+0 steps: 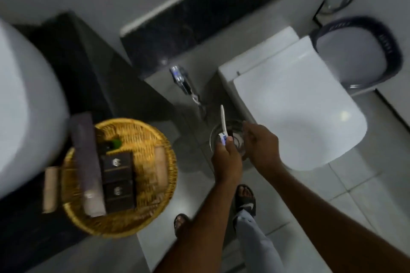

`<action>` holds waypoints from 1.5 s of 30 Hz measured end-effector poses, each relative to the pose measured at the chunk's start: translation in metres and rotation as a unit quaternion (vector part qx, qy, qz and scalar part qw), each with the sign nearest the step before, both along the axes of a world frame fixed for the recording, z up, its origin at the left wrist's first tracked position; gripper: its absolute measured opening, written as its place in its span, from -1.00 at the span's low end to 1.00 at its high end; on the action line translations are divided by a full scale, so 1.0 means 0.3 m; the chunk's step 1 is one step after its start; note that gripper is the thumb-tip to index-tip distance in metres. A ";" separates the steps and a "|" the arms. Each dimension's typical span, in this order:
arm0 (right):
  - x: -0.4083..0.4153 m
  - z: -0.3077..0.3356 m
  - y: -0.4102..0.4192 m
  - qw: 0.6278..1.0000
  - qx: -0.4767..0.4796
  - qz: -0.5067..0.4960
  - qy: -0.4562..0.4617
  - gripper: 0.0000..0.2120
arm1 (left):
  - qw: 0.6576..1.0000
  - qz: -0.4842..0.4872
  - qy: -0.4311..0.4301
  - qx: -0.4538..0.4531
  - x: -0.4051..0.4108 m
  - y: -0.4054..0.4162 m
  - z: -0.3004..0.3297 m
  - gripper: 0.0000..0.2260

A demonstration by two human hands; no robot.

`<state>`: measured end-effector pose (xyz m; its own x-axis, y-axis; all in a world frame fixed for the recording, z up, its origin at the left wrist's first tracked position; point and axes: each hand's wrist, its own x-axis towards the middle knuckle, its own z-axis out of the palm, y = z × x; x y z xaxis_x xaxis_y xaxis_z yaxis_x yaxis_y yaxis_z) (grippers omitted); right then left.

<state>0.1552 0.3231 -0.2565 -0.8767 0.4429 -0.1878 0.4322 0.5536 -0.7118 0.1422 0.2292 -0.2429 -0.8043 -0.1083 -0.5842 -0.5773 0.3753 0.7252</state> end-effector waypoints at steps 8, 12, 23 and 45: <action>-0.132 0.792 -0.064 0.945 0.181 0.144 0.230 -0.63 | 0.985 -0.046 0.056 0.156 -0.135 -0.104 0.761 -0.72; -0.226 1.044 -0.204 0.883 0.267 0.252 0.292 -0.66 | 0.981 -0.115 0.061 0.142 -0.242 -0.337 0.992 -0.63; -0.277 1.194 -0.538 0.830 0.377 0.299 0.282 -0.89 | 0.969 -0.123 0.013 0.215 -0.431 -0.894 1.183 -0.64; -0.146 0.687 -0.774 0.985 0.038 -0.008 -0.166 -0.91 | 0.996 0.006 -0.054 0.076 -0.156 -0.984 0.744 -0.71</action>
